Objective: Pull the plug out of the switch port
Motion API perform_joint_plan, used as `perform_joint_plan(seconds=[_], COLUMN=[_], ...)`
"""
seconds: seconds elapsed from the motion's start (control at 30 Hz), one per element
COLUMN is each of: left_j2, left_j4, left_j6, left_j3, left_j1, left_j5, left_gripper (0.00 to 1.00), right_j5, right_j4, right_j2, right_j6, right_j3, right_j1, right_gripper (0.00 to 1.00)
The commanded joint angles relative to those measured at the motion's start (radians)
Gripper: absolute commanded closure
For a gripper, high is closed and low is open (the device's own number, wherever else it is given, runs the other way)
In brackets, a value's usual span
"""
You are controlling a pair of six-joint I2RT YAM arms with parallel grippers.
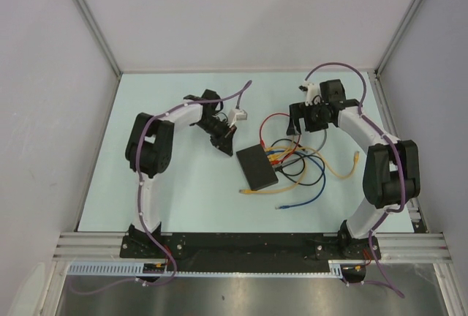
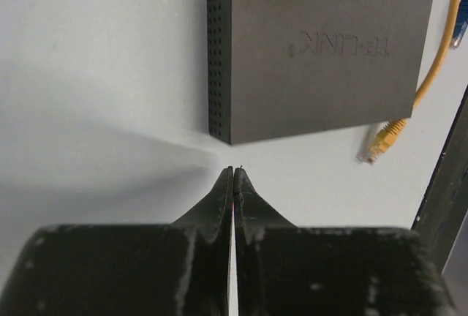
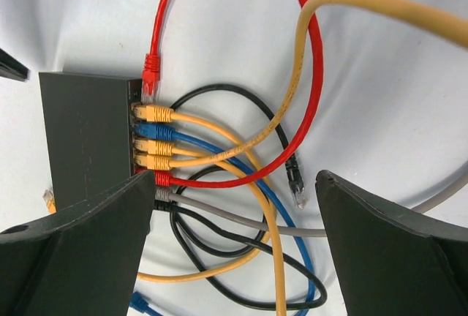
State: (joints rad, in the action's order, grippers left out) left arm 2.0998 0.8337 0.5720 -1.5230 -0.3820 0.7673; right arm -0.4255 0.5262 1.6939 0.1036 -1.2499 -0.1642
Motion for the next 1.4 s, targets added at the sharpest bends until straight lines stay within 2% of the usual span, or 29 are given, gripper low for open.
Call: perform_joint_plan(seconds=[0.0,0.13,0.23,0.4,0.5,0.73,0.83,0.97,1.03,1.07,1.2,1.37], left_j2=[0.086,0.137,0.193,0.224,0.206,-0.015,-0.081,-0.096,-0.09,-0.087,-0.064,-0.017], left_j4=[0.051,-0.025,-0.054,-0.212,-0.212,-0.194,-0.228,-0.258,-0.262,-0.263,-0.232,-0.214], left_j6=[0.057,-0.033,-0.101,-0.312,-0.403,-0.42,-0.468,-0.512,-0.521,-0.518,-0.479,-0.463], left_j3=[-0.123,-0.181,-0.282,-0.394,-0.442,-0.31,-0.224,-0.155,-0.147,-0.149,-0.17,-0.187], left_j1=[-0.041,-0.047,-0.049,-0.038,-0.011,0.022,0.02,0.017,0.012,0.009,-0.026,-0.058], left_j5=[0.072,0.11,0.139,0.139,0.125,0.076,0.092,0.076,0.078,0.079,0.112,0.132], left_gripper=[0.99,0.99,0.99,0.99,0.91,0.5,0.39,0.31,0.31,0.32,0.52,0.74], right_j5=[0.016,0.008,0.005,-0.022,-0.056,-0.217,-0.28,-0.329,-0.332,-0.335,-0.366,-0.39], right_j4=[-0.034,-0.032,-0.034,-0.043,-0.049,0.006,0.049,0.073,0.093,0.124,0.23,0.314], right_j2=[-0.033,-0.028,-0.027,-0.02,-0.011,0.058,0.13,0.207,0.263,0.288,0.391,0.476], right_j6=[0.024,0.025,0.027,0.033,0.053,0.117,0.117,0.136,0.153,0.165,0.214,0.292], right_j3=[-0.062,-0.077,-0.077,-0.077,-0.077,-0.12,-0.17,-0.216,-0.261,-0.284,-0.381,-0.468], right_j1=[0.005,0.015,0.017,0.017,0.017,0.02,0.019,0.018,0.018,0.02,0.032,0.048], right_gripper=[0.04,0.04,0.04,0.04,0.05,0.1,0.13,0.18,0.21,0.26,0.36,0.39])
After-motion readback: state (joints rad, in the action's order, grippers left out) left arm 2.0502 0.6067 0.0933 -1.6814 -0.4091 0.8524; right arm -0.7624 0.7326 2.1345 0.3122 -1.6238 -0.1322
